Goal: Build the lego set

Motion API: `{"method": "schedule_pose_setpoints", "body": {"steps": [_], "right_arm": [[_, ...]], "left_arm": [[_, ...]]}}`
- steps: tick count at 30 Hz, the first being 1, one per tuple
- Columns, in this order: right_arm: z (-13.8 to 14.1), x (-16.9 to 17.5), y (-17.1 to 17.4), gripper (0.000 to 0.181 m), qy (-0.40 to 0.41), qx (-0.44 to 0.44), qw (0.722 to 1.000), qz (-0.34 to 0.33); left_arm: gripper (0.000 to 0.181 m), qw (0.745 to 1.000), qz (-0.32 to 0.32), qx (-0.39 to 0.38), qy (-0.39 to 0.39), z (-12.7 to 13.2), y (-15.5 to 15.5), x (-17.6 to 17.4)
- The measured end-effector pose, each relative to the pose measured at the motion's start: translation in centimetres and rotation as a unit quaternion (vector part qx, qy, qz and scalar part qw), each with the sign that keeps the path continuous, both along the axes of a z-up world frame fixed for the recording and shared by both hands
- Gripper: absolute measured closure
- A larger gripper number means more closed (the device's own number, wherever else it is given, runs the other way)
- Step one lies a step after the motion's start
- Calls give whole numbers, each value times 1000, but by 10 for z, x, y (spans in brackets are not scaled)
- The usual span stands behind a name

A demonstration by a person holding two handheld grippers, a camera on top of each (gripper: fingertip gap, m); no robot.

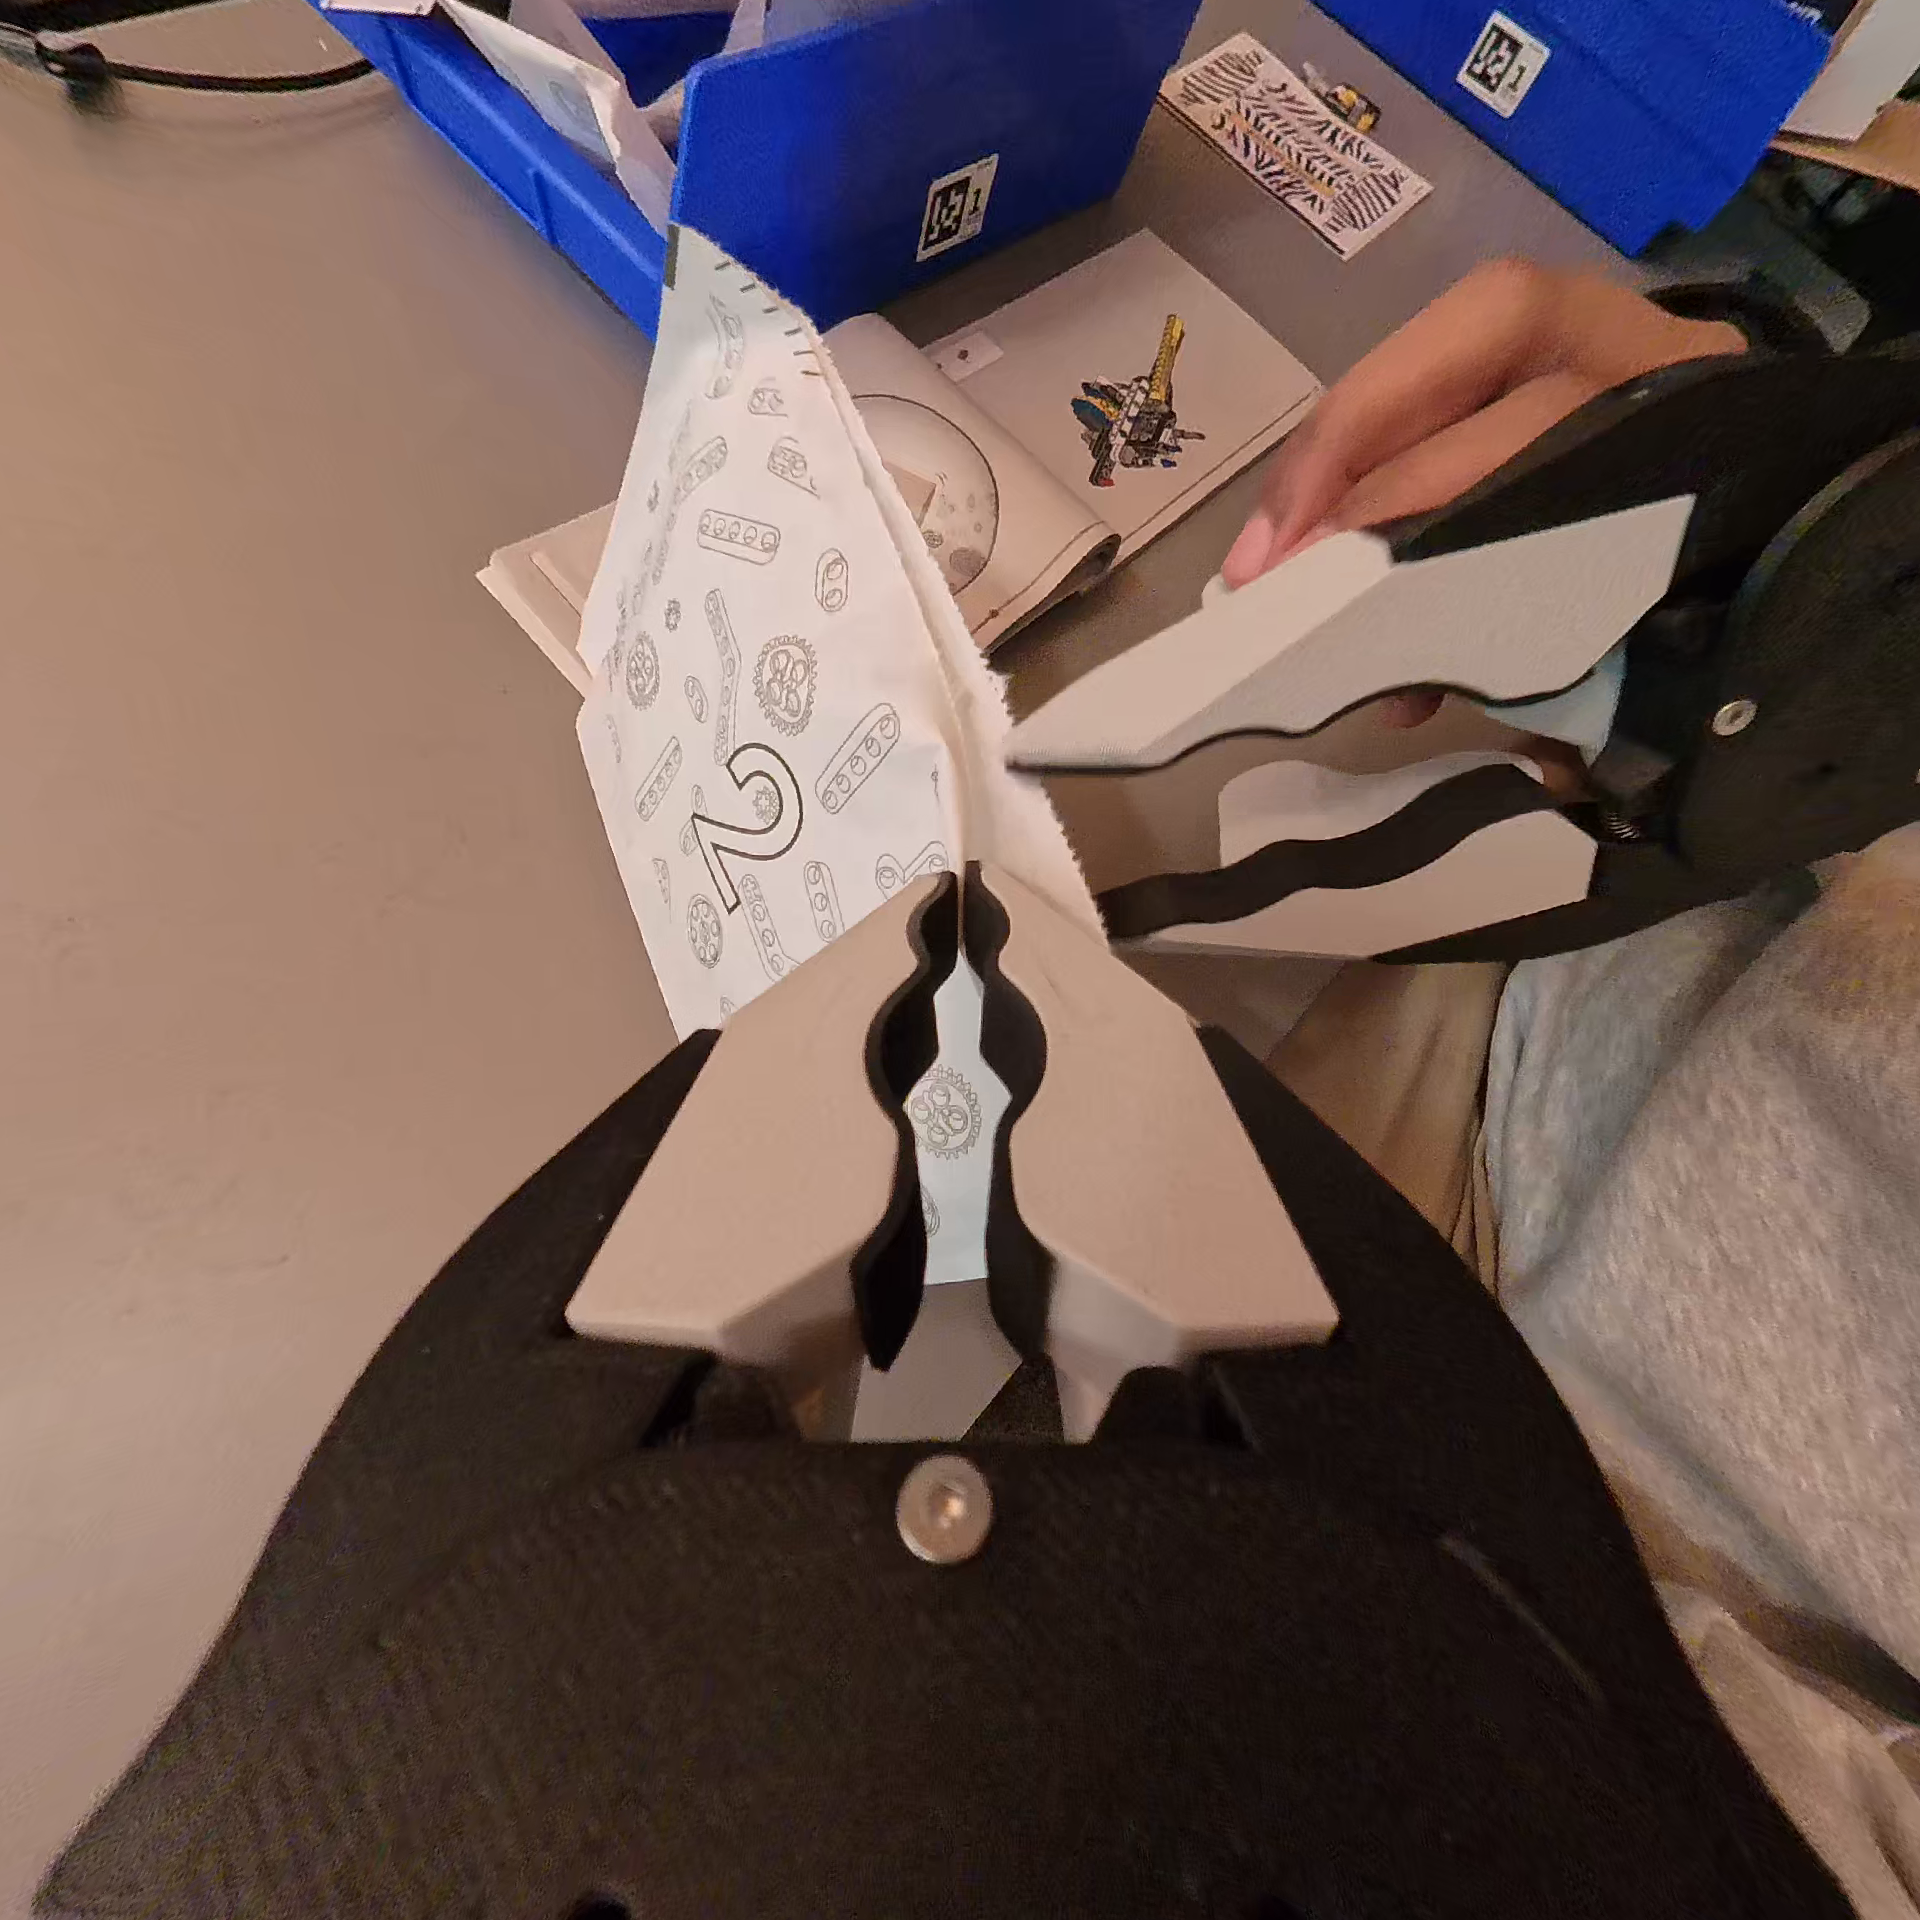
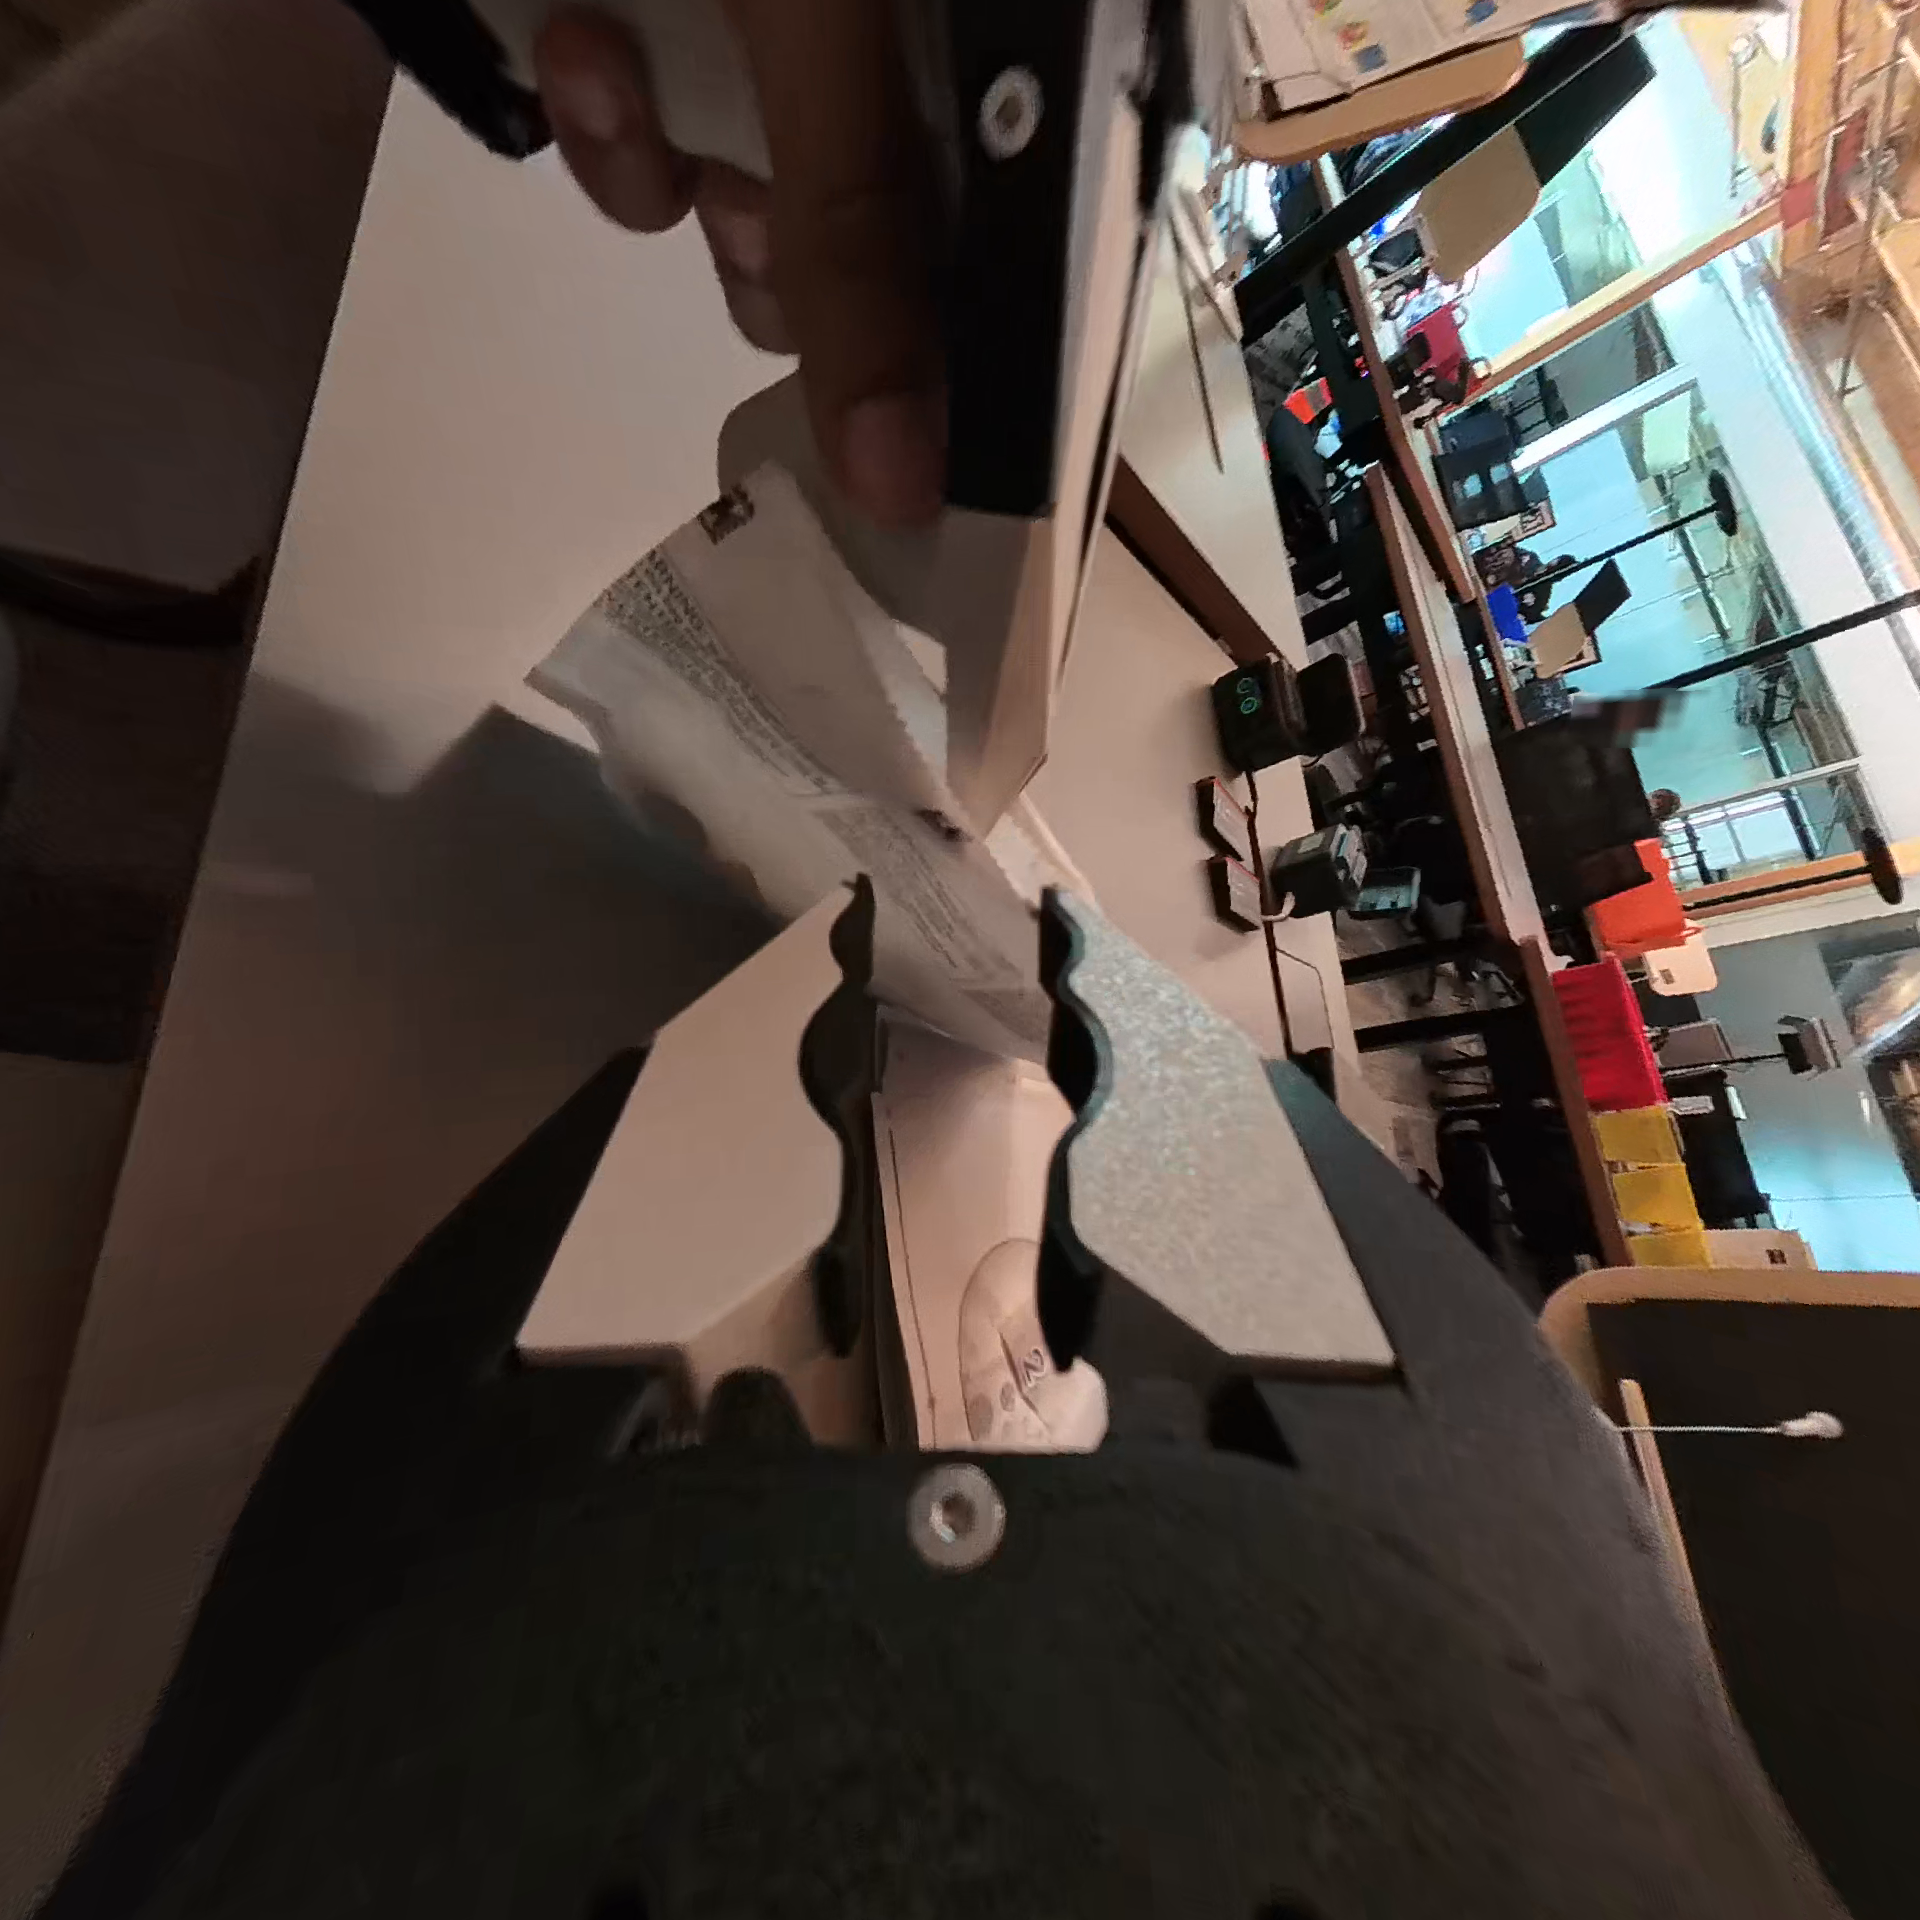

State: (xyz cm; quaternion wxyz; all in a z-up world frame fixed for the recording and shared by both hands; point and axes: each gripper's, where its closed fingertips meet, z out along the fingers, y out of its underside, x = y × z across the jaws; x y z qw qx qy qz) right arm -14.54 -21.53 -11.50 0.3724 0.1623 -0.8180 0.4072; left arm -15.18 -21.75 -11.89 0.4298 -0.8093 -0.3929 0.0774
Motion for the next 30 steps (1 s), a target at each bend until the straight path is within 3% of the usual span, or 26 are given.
{"method": "schedule_pose_setpoints", "body": {"steps": [1,3,10,16,17,19,25,28,30], "right_arm": [[-3,-1,1,155,6,8,1000,-1],[-4,-5,4,181,33,21,999,-7],[-48,26,20,181,-3,165,985,54],[-46,29,19,181,-17,157,986,57],[-41,27,17,179,-11,139,989,53],[-32,23,13,155,-1,105,994,44],[-43,13,11,147,-16,113,993,11],[-60,17,14,177,-22,153,988,21],[-70,21,17,181,-21,176,984,31]], "left_arm": [[181,1000,3,1,2,0,-1,-1],[181,1000,13,5,2,1,-5,-3],[181,997,71,6,20,5,-23,-16],[181,998,57,0,19,5,-19,-13],[181,998,55,-1,17,4,-19,-12],[181,999,52,-3,12,2,-19,-10],[181,1000,28,9,1,0,-12,-5],[181,999,41,12,12,2,-14,-10],[181,997,74,0,25,4,-24,-19]]}}
